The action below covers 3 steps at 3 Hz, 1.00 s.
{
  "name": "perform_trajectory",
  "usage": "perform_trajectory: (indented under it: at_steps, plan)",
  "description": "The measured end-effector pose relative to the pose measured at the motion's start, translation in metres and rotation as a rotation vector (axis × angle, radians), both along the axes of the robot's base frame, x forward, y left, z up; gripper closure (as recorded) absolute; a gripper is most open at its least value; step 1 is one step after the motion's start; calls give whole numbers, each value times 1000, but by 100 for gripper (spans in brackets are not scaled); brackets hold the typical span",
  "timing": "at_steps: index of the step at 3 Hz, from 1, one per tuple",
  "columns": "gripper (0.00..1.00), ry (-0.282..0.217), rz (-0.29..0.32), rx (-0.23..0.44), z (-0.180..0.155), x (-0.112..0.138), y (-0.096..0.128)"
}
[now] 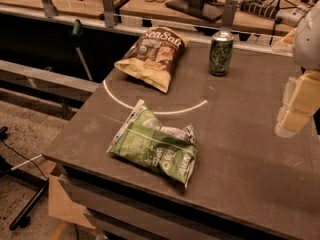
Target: Move green jalapeno chip bag near green can
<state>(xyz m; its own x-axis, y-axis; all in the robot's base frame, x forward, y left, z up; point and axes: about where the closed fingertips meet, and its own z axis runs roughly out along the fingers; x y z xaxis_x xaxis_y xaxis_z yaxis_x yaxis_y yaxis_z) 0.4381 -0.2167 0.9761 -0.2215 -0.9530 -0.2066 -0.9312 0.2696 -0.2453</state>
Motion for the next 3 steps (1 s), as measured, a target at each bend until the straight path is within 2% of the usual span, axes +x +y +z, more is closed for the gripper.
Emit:
perform_trajectory:
  at_steps: [1,2,3]
  plan:
    - [0,0,0,0,0,0,0]
    - [0,3,-24,85,-1,-3,-2]
    - [0,4,-39,212,-10,-10,-1]
